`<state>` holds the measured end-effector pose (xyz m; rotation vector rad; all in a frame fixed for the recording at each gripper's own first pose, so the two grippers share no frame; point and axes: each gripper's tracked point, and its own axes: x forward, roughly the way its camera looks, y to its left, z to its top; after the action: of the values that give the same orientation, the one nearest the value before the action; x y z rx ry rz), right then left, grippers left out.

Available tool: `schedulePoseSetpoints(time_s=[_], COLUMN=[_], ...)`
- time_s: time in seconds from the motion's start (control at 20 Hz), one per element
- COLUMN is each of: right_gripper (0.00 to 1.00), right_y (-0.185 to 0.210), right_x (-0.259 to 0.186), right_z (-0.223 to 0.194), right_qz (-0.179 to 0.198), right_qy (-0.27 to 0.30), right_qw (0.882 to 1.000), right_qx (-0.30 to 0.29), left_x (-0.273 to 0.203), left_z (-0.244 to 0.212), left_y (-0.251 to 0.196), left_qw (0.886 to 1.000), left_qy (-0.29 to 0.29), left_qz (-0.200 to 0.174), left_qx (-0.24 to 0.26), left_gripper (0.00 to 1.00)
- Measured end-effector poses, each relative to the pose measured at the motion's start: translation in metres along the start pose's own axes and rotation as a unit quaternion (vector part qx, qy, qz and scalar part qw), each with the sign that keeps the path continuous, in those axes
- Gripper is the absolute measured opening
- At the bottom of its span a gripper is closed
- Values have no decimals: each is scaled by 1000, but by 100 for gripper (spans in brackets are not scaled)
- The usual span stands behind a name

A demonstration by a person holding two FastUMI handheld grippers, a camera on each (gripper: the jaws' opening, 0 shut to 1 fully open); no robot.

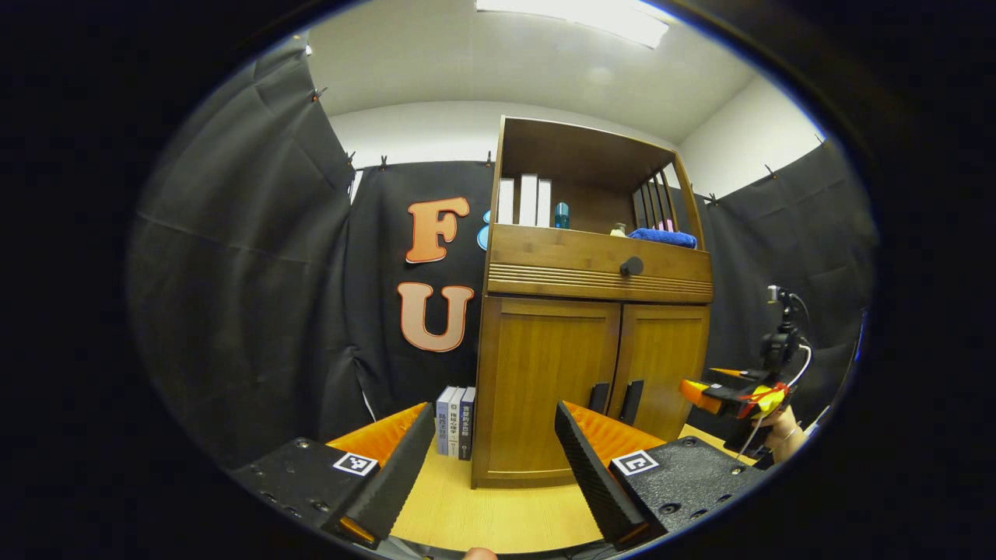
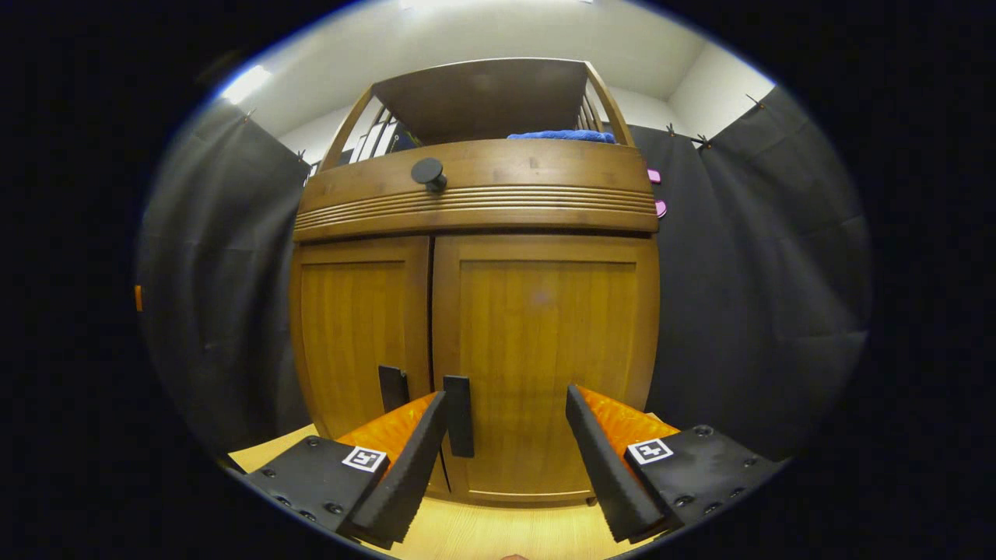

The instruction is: Open the right door of the double-door shoe cabinet with the right hand, and open the left door with the left hand.

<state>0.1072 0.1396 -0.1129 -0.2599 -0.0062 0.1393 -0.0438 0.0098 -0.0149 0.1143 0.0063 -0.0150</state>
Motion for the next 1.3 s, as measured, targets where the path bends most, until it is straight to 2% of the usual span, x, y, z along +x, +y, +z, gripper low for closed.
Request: schedulePoseSetpoints(time_s=[0.25, 0.3, 0.35, 0.4, 0.45, 0.5, 0.55, 0.6, 0.65, 0.7, 0.75, 0.8, 0.85, 0.95, 1.05, 1.1, 1.15, 1.2, 1.25, 1.3], right_gripper=[89, 89, 97, 89, 92, 100, 94, 100, 92, 91, 99, 84, 83, 77, 65, 64, 63, 55, 55, 51], right_y=[18, 22, 25, 26, 28, 30, 31, 33, 32, 33, 35, 37, 39, 38, 38, 36, 36, 35, 34, 37], right_x=[31, 38, 43, 48, 52, 57, 61, 64, 70, 74, 78, 83, 85, 95, 101, 103, 107, 111, 113, 115], right_z=[-25, -29, -34, -36, -39, -43, -46, -49, -51, -53, -56, -60, -65, -73, -82, -86, -88, -89, -92, -94], right_qz=[6, 7, 6, 2, 1, 1, 0, 0, -2, -5, -6, -7, -7, -11, -15, -20, -20, -18, -18, -13], right_qy=[13, 14, 15, 15, 14, 16, 19, 22, 24, 26, 27, 30, 35, 44, 54, 59, 62, 66, 68, 71], right_qw=[1000, 1000, 1000, 1000, 1000, 1000, 1000, 1000, 1000, 1000, 1000, 1000, 999, 999, 998, 998, 998, 998, 997, 997], right_qx=[4, 0, -4, -6, -7, -5, -2, -1, -1, 0, 1, 2, 1, 2, 5, 8, 14, 17, 22, 31], left_x=[-10, -12, -14, -16, -19, -22, -22, -23, -24, -25, -26, -27, -29, -29, -29, -29, -28, -27, -28, -28], left_z=[1, 1, 1, 1, 0, 1, 1, 2, 3, 2, 2, 1, 0, -1, -3, -4, -3, -2, -3, -2], left_y=[17, 19, 22, 23, 25, 28, 29, 31, 34, 35, 36, 37, 39, 43, 45, 48, 51, 54, 56, 58], left_qw=[1000, 1000, 1000, 1000, 999, 999, 999, 999, 999, 999, 999, 999, 999, 999, 999, 999, 999, 999, 998, 998], left_qy=[-4, -5, -5, -6, -7, -9, -10, -11, -12, -13, -14, -15, -15, -15, -16, -16, -17, -18, -20, -22], left_qz=[19, 21, 22, 22, 24, 27, 29, 31, 32, 33, 35, 36, 37, 38, 37, 40, 43, 45, 49, 54], left_qx=[10, 12, 14, 18, 22, 26, 28, 29, 29, 29, 29, 30, 30, 30, 25, 21, 16, 14, 13, 13], left_gripper=[94, 97, 97, 97, 94, 92, 92, 92, 92, 93, 94, 96, 97, 92, 92, 94, 92, 92, 92, 92])
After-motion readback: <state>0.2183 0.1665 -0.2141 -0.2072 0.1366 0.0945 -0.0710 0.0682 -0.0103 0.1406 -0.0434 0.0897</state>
